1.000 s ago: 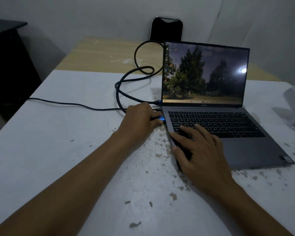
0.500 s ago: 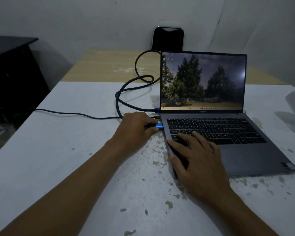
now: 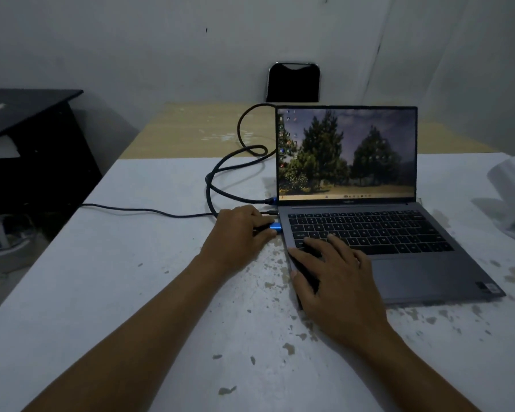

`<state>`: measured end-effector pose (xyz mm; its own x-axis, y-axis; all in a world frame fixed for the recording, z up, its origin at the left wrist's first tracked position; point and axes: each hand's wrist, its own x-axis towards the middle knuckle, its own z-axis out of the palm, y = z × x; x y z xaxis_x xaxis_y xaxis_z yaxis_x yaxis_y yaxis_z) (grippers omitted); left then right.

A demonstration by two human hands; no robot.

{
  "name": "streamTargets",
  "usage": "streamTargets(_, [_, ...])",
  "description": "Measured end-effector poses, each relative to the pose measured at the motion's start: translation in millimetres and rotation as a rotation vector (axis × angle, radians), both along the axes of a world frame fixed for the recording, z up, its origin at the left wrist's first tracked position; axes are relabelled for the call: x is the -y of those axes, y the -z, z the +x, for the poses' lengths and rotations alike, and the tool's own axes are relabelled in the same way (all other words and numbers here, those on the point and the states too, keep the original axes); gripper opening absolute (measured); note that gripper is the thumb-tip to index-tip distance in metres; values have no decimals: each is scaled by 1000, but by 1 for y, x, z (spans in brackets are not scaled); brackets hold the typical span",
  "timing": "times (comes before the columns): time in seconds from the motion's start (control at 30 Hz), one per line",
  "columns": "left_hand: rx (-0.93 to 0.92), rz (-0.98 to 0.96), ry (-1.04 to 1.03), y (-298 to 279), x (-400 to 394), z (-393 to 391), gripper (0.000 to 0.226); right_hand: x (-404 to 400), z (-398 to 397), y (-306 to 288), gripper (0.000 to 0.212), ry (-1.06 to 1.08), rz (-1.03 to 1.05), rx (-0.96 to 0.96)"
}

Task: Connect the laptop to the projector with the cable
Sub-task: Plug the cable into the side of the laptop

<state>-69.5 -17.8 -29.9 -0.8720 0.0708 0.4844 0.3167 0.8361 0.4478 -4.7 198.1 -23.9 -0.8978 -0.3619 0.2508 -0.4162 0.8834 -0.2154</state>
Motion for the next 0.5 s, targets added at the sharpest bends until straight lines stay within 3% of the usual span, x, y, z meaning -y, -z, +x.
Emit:
streamTargets(0.13, [-59,-166,-56,-3,-4,8,37,1,2,0,48,20,-52,-23])
streamTargets(0.3, [-183,-98,-188,-12,7,4,29,3,7,-7,43,32,-154,-32])
streamTargets(0.5, [121,-468,-238,-52,27,-21,37,-1,4,-10,46,-16,-205,-6])
